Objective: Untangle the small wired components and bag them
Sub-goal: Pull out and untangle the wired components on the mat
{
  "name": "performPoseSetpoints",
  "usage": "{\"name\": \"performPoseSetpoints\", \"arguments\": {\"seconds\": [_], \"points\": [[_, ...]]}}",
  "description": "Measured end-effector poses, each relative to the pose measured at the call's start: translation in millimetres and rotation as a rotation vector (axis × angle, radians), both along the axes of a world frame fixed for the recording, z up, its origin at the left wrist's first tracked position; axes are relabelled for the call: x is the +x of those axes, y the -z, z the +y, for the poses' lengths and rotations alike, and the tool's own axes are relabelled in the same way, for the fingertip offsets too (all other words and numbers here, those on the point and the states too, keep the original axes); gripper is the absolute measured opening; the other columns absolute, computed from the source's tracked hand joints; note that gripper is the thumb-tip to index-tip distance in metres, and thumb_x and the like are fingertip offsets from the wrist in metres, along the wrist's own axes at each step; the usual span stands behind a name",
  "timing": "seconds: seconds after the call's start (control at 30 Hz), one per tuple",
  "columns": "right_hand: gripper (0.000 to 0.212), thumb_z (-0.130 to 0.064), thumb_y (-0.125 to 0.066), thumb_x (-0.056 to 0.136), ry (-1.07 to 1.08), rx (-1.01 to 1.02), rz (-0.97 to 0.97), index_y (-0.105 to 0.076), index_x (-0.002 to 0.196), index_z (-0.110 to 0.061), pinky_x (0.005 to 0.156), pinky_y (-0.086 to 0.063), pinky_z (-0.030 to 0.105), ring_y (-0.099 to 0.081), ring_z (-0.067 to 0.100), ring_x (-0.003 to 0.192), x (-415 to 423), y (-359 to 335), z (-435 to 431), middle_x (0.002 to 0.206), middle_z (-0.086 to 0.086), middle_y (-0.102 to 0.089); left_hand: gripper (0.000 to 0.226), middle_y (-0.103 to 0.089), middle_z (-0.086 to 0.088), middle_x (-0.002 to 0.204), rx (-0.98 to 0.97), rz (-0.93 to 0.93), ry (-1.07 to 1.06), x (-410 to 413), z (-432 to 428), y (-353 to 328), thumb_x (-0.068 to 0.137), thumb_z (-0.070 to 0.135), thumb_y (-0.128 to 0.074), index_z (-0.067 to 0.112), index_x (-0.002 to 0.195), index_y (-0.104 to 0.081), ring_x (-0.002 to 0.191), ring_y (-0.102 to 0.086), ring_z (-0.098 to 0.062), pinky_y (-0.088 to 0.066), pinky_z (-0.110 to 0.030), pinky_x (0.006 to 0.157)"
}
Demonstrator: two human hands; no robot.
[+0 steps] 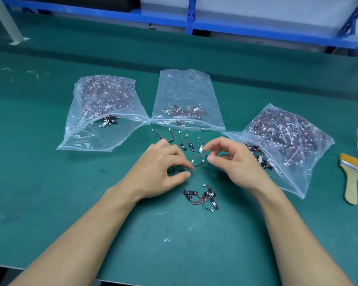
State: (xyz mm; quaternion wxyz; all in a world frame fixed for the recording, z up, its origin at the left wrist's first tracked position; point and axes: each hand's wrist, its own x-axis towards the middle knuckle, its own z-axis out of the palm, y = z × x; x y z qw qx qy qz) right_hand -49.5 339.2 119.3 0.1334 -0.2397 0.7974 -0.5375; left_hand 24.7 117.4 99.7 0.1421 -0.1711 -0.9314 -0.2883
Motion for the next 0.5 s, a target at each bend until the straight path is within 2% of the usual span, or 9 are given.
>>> {"name": "performPoseSetpoints", "arguments": {"seconds": [0.07,0.17,0.37,0.5], "points": [[0.023,-0.007,-0.066,0.093,0.077,-0.009,0.003,-0.073,0.091,-0.029,0.054,-0.031,0.015,-0.037,0.011,0.053,-2.3,1.1,-0.4,0.079,-0.012,-0.059,0.013,-0.062,0.019,0.100,-0.060,0.007,-0.058,-0.4,-1.6,0.6,0.087,0.041,-0.070,0.034,0.097,-0.075,0.096,-0.045,-0.012,-0.040,-0.038,0.088],[0.025,-0.010,-0.071,0.090,0.174,0.012,0.001,-0.073,0.079,-0.032,0.052,-0.032,0.011,-0.040,0.005,0.049,-4.0,2.8,-1.2,0.074,-0.014,-0.062,0.011,-0.061,0.022,0.106,-0.136,-0.019,-0.074,-0.3,0.6,1.9,0.088,0.044,-0.071,0.037,0.096,-0.073,0.103,-0.043,-0.010,-0.034,-0.036,0.092],[0.015,-0.017,-0.078,0.084,0.276,0.112,0.033,-0.071,0.073,-0.024,0.052,-0.039,0.019,-0.046,0.004,0.047,-4.9,6.0,-2.0,0.071,-0.006,-0.071,0.017,-0.060,0.019,0.101,-0.176,-0.007,-0.079,-0.7,4.4,2.4,0.089,0.047,-0.068,0.036,0.101,-0.073,0.101,-0.041,-0.010,-0.029,-0.033,0.097],[0.015,-0.019,-0.080,0.081,0.317,0.182,0.078,-0.073,0.069,-0.024,0.051,-0.042,0.013,-0.054,0.001,0.050,-4.6,7.7,-1.3,0.065,-0.009,-0.072,0.021,-0.060,0.018,0.098,-0.185,0.001,-0.047,0.6,6.6,1.5,0.090,0.047,-0.067,0.035,0.106,-0.075,0.098,-0.043,-0.013,-0.030,-0.032,0.096]]}}
